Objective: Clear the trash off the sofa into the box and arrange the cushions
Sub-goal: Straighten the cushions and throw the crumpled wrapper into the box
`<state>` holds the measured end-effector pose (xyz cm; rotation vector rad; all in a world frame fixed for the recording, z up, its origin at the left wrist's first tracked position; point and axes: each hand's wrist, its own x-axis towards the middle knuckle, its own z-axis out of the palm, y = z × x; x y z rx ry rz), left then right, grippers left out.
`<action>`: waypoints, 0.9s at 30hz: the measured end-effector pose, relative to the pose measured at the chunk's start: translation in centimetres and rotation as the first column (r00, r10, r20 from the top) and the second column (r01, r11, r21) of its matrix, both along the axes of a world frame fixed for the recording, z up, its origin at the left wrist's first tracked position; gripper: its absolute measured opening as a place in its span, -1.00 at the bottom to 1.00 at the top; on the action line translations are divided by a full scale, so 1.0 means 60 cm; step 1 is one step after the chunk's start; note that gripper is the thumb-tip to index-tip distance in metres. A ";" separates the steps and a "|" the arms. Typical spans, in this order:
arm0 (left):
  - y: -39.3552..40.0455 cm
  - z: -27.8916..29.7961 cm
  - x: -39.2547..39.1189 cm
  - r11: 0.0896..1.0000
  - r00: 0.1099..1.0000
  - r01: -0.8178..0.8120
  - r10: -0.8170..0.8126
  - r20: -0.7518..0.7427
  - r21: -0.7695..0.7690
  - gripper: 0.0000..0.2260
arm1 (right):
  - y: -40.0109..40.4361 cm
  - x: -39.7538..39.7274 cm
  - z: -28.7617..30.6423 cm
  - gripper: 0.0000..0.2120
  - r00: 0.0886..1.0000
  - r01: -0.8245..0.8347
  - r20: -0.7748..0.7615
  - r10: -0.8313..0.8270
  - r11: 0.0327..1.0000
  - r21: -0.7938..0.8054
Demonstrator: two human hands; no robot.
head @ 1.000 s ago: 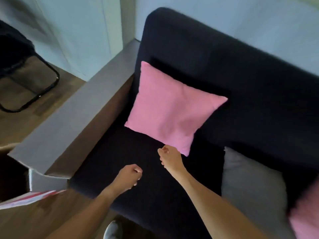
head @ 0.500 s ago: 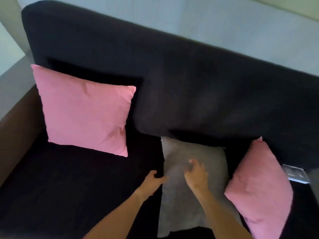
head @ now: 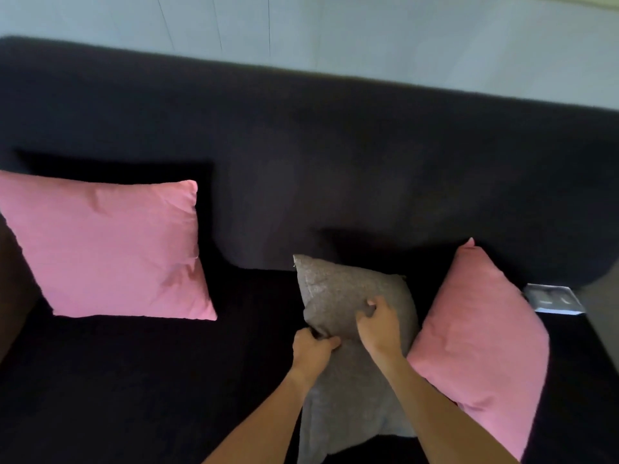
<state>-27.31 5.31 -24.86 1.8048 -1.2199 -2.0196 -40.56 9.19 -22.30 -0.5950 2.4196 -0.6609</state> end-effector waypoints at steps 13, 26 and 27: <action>-0.190 0.125 0.199 0.972 0.992 -0.121 0.109 -0.071 -0.200 -0.74 | -0.041 -0.052 0.004 -0.26 0.825 0.341 0.517 -0.229 0.931 -0.131; -0.225 0.143 0.162 0.889 0.993 0.077 -0.111 -0.050 -0.451 -0.66 | -0.083 -0.061 0.094 -0.60 0.946 0.233 0.317 -0.060 0.809 -0.540; -0.224 0.144 0.156 0.891 0.993 0.057 -0.095 -0.063 -0.450 -0.66 | -0.083 -0.065 0.096 -0.60 0.952 0.226 0.300 -0.062 0.804 -0.550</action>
